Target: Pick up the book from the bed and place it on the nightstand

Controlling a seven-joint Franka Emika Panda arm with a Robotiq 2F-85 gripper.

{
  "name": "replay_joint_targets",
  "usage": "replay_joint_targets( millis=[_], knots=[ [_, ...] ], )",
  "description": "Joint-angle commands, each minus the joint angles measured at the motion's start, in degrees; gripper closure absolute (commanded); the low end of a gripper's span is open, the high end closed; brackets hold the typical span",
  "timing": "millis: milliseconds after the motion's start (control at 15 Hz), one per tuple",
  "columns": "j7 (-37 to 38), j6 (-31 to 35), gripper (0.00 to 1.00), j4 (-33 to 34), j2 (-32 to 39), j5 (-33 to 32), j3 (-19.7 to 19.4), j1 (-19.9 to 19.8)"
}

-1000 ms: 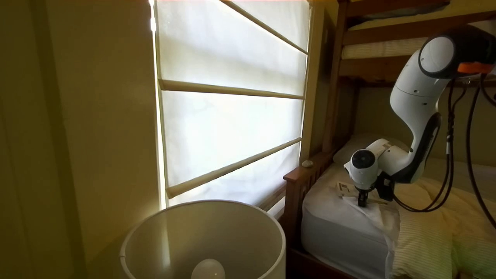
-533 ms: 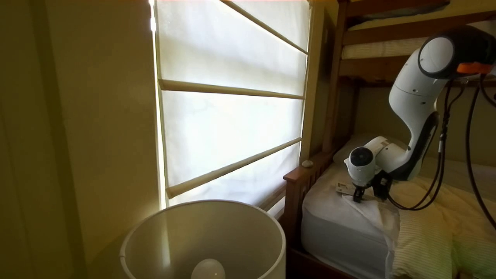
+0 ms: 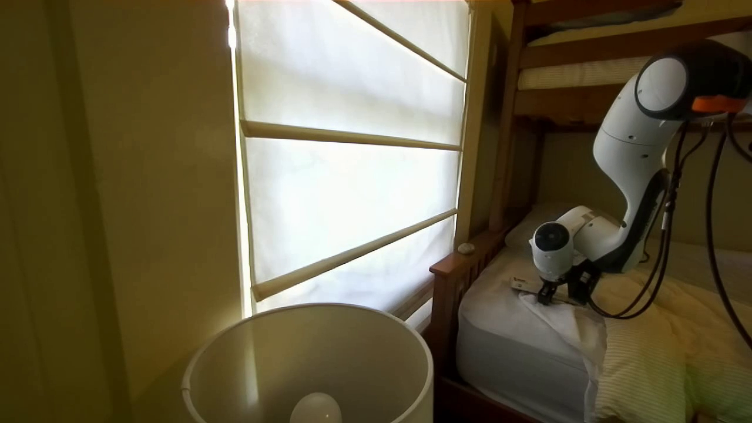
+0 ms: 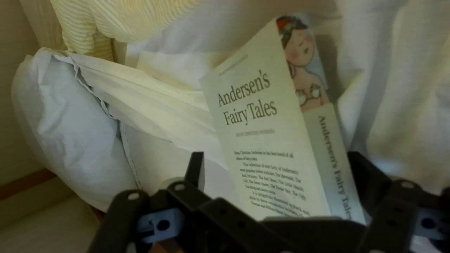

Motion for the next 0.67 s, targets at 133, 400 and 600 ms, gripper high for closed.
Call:
replay_joint_targets(
  millis=[133,400,600],
  knots=[
    [3.0,-0.3,0.00,0.7,-0.4,-0.5,-0.5,-0.7],
    [4.5,0.2,0.01,0.8,-1.2,-1.2,-0.6,-0.8],
    [5.2,0.1,0.00,0.8,-2.1,-1.6,-0.6,-0.6]
  ],
)
